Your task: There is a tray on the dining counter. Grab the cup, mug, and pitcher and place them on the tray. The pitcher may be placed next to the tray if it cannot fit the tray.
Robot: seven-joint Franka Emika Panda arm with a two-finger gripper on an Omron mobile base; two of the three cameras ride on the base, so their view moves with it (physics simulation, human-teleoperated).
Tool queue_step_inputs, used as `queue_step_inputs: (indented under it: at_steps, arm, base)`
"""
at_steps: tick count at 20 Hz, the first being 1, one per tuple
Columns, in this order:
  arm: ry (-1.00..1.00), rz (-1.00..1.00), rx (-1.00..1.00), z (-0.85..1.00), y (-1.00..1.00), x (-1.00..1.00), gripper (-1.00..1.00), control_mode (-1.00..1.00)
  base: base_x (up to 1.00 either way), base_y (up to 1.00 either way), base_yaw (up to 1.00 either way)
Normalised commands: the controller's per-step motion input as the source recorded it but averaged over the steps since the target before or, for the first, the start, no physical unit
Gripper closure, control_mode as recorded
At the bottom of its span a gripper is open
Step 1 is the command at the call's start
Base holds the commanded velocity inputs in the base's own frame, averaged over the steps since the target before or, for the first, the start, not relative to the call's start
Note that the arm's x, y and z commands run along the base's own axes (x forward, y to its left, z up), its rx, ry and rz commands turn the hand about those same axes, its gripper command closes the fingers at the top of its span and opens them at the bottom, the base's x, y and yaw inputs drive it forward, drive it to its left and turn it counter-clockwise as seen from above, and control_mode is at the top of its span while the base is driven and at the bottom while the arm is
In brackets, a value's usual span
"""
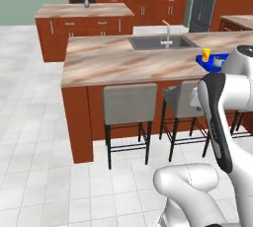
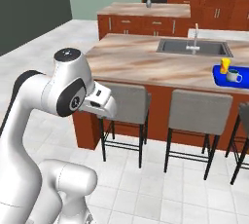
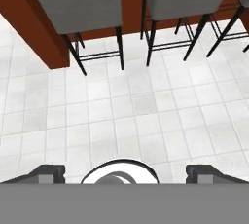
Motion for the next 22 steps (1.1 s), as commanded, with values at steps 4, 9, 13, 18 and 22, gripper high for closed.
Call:
queue_step_inputs:
  at_steps: [4, 9, 13, 18, 22]
  arm:
    - [0.00, 0.00, 0.00, 0.00, 0.00, 0.00, -1.00, 1.00]
    - [0.00, 0.00, 0.00, 0.00, 0.00, 0.00, -1.00, 1.00]
    - [0.00, 0.00, 0.00, 0.00, 0.00, 0.00, -1.00, 1.00]
    - [0.00, 0.00, 0.00, 0.00, 0.00, 0.00, -1.00, 1.00]
    - [0.00, 0.00, 0.00, 0.00, 0.00, 0.00, -1.00, 1.00]
  base:
    - [0.00, 1.00, 0.00]
    - [0.00, 1.00, 0.00]
    - [0.00, 1.00, 0.00]
    - [0.05, 1.00, 0.00]
    - [0.18, 1.00, 0.00]
